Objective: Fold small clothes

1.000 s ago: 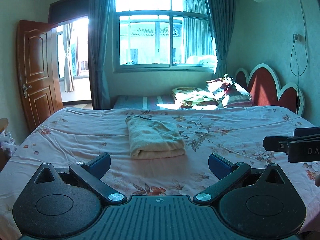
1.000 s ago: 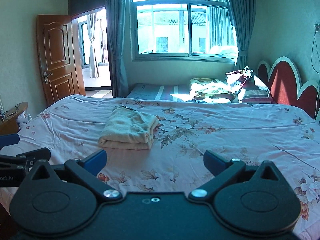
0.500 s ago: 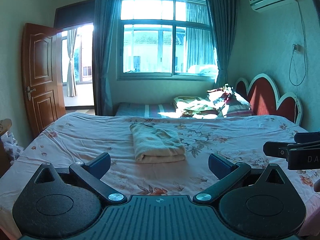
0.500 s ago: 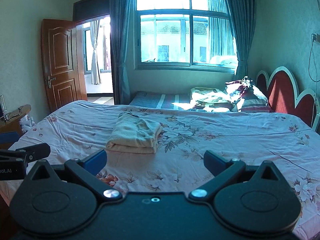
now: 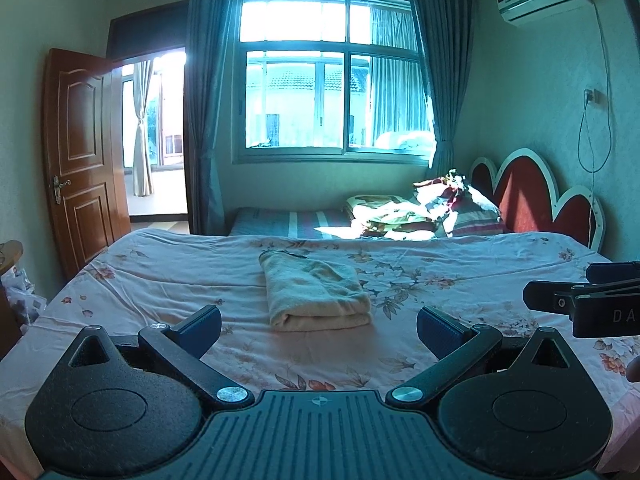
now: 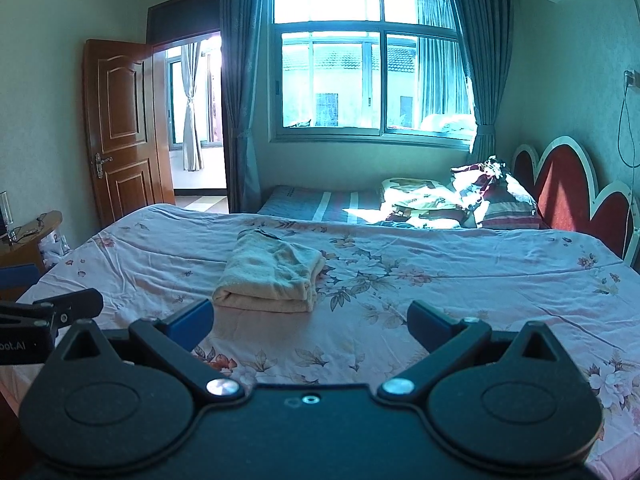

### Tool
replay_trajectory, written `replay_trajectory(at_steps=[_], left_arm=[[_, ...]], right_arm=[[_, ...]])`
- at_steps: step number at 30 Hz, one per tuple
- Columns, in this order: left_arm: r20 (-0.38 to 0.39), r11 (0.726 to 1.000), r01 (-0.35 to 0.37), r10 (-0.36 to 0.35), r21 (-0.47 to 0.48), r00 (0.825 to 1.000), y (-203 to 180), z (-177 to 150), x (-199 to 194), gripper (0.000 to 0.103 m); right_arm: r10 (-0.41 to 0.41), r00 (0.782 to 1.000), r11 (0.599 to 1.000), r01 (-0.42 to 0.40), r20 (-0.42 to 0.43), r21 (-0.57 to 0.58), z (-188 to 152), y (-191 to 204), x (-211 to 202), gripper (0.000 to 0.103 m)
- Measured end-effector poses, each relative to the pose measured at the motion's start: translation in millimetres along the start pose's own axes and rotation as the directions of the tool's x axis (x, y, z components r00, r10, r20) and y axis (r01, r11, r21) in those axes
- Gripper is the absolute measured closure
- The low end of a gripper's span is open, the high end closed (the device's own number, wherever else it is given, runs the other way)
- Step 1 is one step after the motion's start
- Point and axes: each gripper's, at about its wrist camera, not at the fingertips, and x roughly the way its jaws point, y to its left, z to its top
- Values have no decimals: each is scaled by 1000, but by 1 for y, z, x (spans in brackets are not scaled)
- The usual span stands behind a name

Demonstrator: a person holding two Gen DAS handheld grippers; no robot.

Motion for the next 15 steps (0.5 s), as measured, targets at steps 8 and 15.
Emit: replay_trajectory(at_steps=[8,15], left_arm=[[2,1000,1,-1,8,1000,0,0,1,0],[3,1000,-1,1,1,1000,-1,0,1,0]], right_arm=[[4,1000,1000,-4,-5,0,3,2,3,1],[5,1000,1000,-5,-6,-1,3,4,4,1]])
